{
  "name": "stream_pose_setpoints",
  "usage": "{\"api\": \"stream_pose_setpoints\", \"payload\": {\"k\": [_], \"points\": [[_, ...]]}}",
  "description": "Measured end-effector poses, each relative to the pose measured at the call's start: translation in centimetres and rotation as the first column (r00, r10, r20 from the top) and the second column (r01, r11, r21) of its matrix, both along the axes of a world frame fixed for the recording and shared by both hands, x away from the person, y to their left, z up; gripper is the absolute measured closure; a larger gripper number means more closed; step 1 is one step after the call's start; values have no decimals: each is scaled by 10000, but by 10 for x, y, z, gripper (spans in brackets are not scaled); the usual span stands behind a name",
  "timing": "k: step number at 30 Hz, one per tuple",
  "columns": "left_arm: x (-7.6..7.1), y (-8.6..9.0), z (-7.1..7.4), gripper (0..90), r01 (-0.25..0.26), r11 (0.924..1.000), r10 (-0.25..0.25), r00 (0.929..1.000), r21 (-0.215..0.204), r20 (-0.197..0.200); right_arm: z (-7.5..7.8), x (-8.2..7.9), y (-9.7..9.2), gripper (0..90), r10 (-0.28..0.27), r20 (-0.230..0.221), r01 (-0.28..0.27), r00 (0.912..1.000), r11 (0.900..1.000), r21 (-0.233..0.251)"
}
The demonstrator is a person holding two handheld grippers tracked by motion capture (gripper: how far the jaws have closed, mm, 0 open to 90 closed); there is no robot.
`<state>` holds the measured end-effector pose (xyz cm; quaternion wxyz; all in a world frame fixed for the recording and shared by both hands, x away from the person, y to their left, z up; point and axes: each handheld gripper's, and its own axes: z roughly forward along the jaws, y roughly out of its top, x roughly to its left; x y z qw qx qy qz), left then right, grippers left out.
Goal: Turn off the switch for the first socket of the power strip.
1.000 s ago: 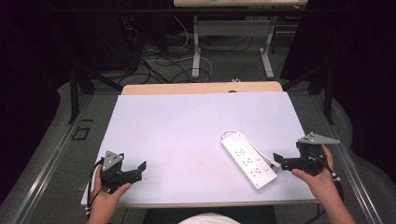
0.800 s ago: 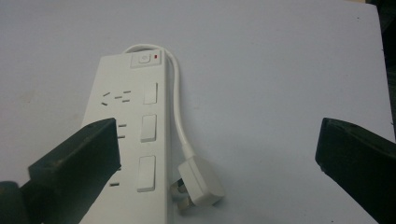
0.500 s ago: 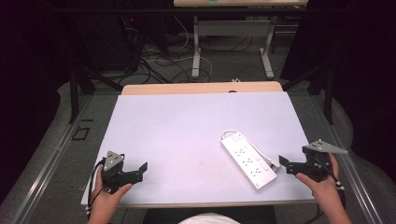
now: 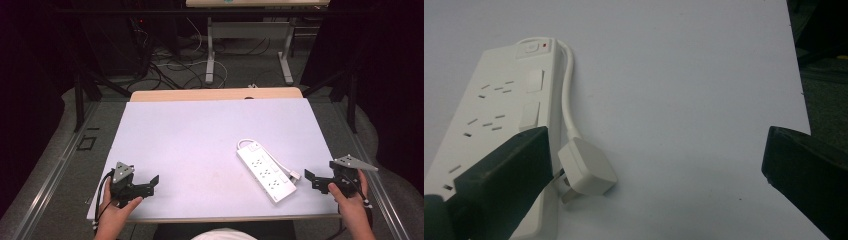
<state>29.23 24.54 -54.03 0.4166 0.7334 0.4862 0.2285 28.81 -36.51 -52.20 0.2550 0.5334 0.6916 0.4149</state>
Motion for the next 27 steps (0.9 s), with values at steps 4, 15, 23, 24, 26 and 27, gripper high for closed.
{"api": "stream_pose_setpoints", "payload": {"k": [4, 15, 23, 24, 26, 27], "points": [[0, 0, -1, 3, -9, 10000, 9, 10000, -45, -9, -6, -2, -4, 0, -86, -59, 86, 9999, 10000, 13], [1, 2, -2, 3, 84, 9999, -85, 10000, -98, -11, -17, -2, -12, 0, -482, -130, 481, 9988, 9988, -52], [0, 4, -1, 3, 159, 9999, -159, 9999, -58, 50, -23, -2, -15, 0, -611, -415, 611, 9973, 9981, -1], [0, 4, -1, 3, 112, 9999, -111, 9999, -73, 64, -23, -2, -14, 0, -637, -332, 636, 9974, 9980, -30], [0, 5, -1, 3, 56, 9999, -56, 10000, -90, 63, -24, -2, -15, 0, -571, -346, 569, 9978, 9984, -62], [0, 6, -1, 3, 61, 9999, -61, 10000, -88, 52, -25, -1, -13, 0, -682, -190, 683, 9975, 9977, 33]]}}
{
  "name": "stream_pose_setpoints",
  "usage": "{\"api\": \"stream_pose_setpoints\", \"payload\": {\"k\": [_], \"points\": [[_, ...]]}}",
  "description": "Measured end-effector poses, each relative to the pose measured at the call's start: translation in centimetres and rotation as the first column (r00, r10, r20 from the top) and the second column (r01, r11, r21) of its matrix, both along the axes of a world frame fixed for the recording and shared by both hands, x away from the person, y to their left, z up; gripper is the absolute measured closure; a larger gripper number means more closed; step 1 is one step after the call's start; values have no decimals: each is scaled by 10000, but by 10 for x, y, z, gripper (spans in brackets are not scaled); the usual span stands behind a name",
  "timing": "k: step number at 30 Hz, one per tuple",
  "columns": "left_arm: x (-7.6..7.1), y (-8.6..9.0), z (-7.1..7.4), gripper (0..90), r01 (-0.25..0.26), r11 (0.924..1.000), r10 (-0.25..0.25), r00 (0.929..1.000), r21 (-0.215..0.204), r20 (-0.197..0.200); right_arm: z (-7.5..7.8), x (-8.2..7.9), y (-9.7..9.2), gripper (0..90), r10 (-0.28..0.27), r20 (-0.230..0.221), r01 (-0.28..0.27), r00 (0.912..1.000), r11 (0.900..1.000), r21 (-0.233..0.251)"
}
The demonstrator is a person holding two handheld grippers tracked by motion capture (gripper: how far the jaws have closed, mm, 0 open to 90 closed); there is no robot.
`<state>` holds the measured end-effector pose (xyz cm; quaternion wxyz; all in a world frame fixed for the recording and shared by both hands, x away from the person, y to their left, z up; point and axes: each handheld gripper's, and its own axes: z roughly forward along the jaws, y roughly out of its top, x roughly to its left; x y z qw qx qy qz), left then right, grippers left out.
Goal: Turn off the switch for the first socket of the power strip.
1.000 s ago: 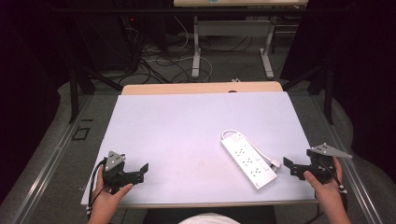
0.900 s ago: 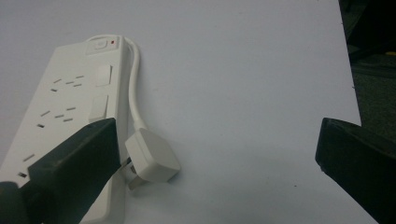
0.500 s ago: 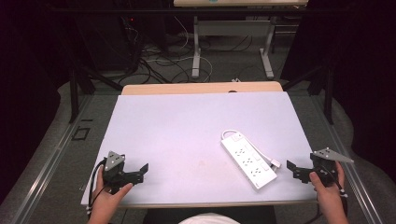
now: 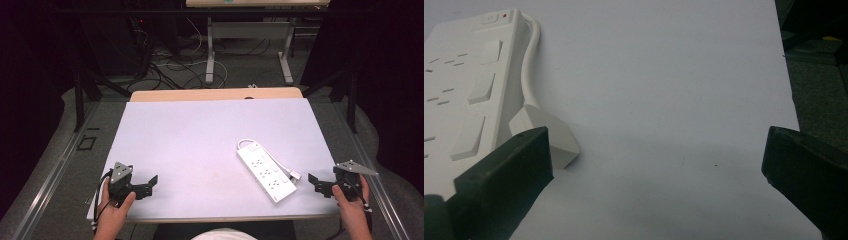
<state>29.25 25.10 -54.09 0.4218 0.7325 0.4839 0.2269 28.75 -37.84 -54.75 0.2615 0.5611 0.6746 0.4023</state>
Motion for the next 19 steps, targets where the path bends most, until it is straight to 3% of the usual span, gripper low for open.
{"api": "stream_pose_setpoints", "payload": {"k": [1, 19], "points": [[0, 0, 0, 3, -13, 10000, 13, 10000, 17, 32, 1, -1, -2, 0, 168, -252, -169, 9995, 9998, -71], [1, 0, 0, 3, -56, 10000, 56, 10000, -28, -2, 0, -1, -4, 0, 140, -361, -144, 9993, 9998, -110]]}}
